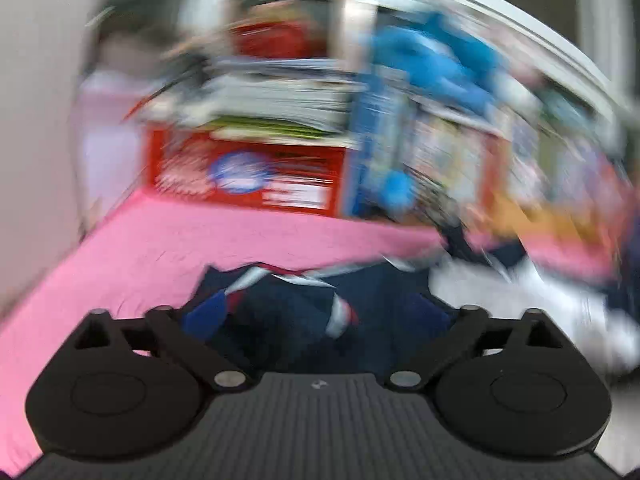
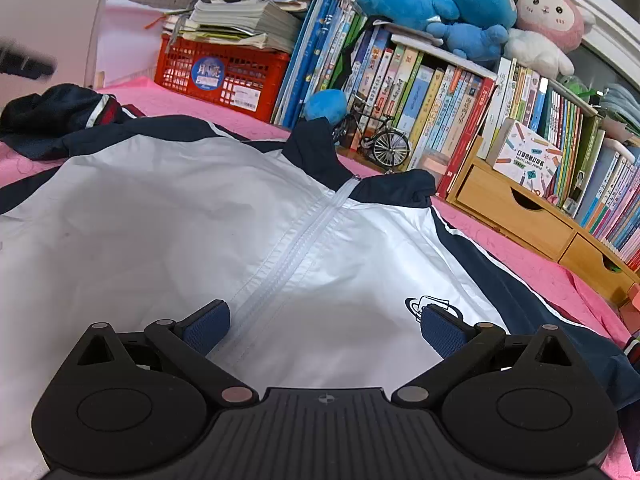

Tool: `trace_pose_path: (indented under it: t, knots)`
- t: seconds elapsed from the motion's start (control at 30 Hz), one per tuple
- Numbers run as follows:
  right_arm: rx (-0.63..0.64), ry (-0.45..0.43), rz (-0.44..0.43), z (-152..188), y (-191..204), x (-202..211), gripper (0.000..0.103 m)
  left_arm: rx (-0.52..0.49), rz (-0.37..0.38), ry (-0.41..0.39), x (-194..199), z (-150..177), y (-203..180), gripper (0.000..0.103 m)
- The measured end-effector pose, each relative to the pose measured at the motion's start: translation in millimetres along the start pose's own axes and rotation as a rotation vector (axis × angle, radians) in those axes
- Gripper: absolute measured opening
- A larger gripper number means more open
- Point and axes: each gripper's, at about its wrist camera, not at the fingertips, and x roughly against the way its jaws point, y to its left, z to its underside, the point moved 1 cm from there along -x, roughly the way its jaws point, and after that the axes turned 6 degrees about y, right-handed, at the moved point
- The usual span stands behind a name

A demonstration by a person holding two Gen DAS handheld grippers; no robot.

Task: Fold clothes
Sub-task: 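Grasp the striped sleeve cuff with the left tool and straighten it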

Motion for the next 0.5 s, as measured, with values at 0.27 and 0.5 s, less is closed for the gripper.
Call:
trace_pose_path:
  t: [0.27,0.5]
  knots:
    - [0.008,-0.004,0.008,0,1,1,0.103,0.125,0.051,0.115,-44,-16,11,0.052]
    - [0.003,-0.003,0.001,0,0,0,0.103,-0.622,-0.102,0.01,-13,33,-83,0.065]
